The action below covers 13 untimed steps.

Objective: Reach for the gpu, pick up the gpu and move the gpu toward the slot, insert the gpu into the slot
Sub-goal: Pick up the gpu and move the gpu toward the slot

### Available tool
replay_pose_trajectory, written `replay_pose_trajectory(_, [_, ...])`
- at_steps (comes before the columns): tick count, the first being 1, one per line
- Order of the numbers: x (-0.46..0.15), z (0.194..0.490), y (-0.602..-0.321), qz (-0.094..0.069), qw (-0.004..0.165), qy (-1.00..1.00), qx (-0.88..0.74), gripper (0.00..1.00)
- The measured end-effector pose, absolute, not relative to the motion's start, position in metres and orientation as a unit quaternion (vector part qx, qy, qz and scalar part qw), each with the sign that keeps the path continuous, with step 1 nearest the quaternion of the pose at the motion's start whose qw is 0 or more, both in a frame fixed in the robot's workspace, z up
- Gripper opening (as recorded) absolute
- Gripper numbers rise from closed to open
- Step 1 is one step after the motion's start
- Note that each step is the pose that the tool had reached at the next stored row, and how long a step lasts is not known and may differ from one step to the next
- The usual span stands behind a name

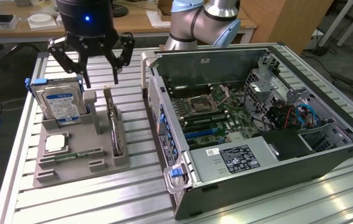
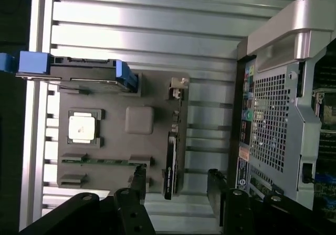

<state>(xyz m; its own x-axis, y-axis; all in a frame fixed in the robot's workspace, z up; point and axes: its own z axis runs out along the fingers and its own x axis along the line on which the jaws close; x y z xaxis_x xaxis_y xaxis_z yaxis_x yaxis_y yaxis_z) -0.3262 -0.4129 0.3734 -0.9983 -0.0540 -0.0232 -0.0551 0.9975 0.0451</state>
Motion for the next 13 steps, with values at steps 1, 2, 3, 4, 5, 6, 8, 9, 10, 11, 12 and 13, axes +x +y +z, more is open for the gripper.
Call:
replay_pose_trajectory(1, [-0.326,0.372,-0.413,0.023,0.011,0.999,-0.027,0.59])
replay_pose_trajectory(2, [-0.326,0.370,-0.413,0.023,0.011,0.999,-0.027,0.59])
replay_pose_trajectory(3, [-0.326,0.368,-0.413,0.023,0.011,0.999,-0.027,0.59])
replay_pose_trajectory(4, [-0.326,0.366,-0.414,0.023,0.011,0.999,-0.027,0.59])
replay_pose_trajectory(5, [-0.326,0.364,-0.415,0.023,0.011,0.999,-0.027,0.59])
replay_pose_trajectory(6, [-0.326,0.363,-0.416,0.023,0.011,0.999,-0.027,0.59])
replay_pose_trajectory(8, [-0.326,0.359,-0.420,0.023,0.011,0.999,-0.027,0.59])
replay_pose_trajectory(9, [-0.326,0.357,-0.422,0.023,0.011,0.999,-0.027,0.59])
replay_pose_trajectory(10, [-0.326,0.355,-0.425,0.023,0.011,0.999,-0.027,0.59])
replay_pose_trajectory(11, [-0.326,0.353,-0.428,0.023,0.011,0.999,-0.027,0.59])
replay_pose_trajectory(12, [-0.326,0.351,-0.429,0.023,0.011,0.999,-0.027,0.59])
replay_pose_trajectory(13, [-0.326,0.350,-0.429,0.023,0.011,0.999,-0.027,0.59])
